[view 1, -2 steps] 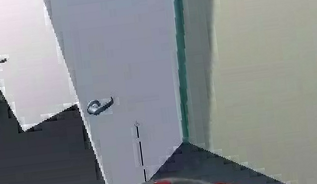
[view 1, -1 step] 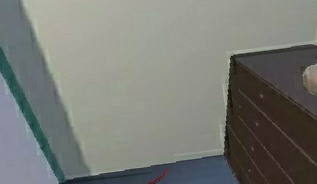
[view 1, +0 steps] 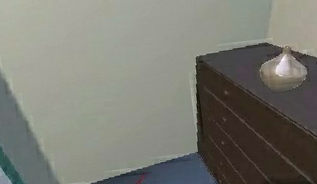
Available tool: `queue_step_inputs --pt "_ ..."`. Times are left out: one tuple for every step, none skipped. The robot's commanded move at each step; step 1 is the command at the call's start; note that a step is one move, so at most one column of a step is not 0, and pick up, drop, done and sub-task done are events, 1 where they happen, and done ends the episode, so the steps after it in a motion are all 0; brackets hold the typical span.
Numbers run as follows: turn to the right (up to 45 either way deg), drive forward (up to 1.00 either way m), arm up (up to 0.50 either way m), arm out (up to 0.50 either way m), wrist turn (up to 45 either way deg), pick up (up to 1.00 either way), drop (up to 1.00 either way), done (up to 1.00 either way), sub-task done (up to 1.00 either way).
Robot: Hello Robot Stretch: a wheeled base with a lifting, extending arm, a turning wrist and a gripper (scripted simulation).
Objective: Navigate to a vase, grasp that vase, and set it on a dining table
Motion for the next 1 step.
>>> queue_step_inputs --pt "0.0 1.0 0.0 0.0 0.0 0.0 0.0 0.0 0.0"
